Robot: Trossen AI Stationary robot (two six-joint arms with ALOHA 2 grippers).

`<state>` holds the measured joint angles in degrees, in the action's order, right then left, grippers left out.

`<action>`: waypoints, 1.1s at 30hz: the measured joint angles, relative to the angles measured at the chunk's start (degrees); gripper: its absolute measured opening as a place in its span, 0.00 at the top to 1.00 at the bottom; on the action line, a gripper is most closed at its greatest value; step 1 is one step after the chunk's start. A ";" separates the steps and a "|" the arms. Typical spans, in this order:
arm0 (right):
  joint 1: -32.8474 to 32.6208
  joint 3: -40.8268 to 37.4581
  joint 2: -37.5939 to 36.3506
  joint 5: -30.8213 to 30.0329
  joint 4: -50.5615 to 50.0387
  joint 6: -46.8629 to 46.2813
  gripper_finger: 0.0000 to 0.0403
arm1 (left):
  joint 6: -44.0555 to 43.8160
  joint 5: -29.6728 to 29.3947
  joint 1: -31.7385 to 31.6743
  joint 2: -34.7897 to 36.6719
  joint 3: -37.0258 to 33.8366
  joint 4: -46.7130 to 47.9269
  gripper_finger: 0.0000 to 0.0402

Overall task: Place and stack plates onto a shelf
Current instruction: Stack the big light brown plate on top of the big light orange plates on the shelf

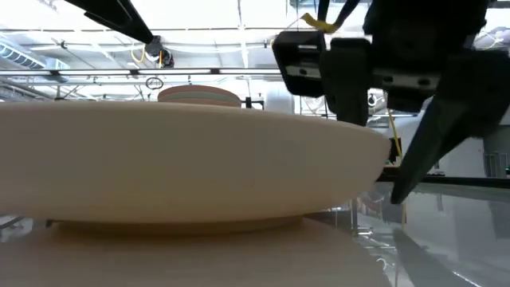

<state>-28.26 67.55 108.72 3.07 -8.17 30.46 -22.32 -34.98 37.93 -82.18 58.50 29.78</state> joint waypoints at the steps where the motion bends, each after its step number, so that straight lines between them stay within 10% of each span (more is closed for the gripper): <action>1: 0.01 0.00 0.09 -0.02 -0.09 0.72 0.71 | 0.19 0.00 0.00 -0.01 0.00 0.00 0.30; 12: 0.04 0.00 0.00 -0.09 0.13 6.41 0.98 | 1.07 -1.07 -0.04 -0.01 0.00 0.00 0.30; 33: -1.42 0.35 -10.46 -13.72 -11.33 -1.12 1.00 | -0.81 -5.67 0.28 0.05 -3.55 0.06 0.30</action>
<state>-29.68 67.90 98.26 -10.65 -19.50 29.34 -23.13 -40.65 38.22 -82.13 54.95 29.83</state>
